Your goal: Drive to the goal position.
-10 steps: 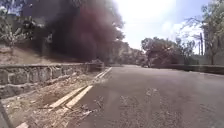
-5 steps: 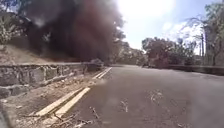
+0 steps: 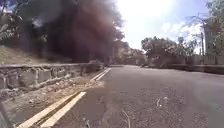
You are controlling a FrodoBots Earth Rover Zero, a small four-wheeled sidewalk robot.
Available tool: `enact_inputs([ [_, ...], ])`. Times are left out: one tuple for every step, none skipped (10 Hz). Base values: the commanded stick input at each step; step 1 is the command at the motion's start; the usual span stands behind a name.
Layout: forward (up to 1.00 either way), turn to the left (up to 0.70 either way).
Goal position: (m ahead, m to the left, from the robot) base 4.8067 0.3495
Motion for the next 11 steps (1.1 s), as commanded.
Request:
enact_inputs([
  [0.50, 0.00],
  [0.50, 0.00],
  [0.50, 0.00],
  [0.50, 0.00],
  [0.50, 0.00],
  [0.50, 0.00],
  [0.50, 0.00],
  [0.50, 0.00],
  [0.50, 0.00],
  [0.50, 0.00],
  [0.50, 0.00],
])
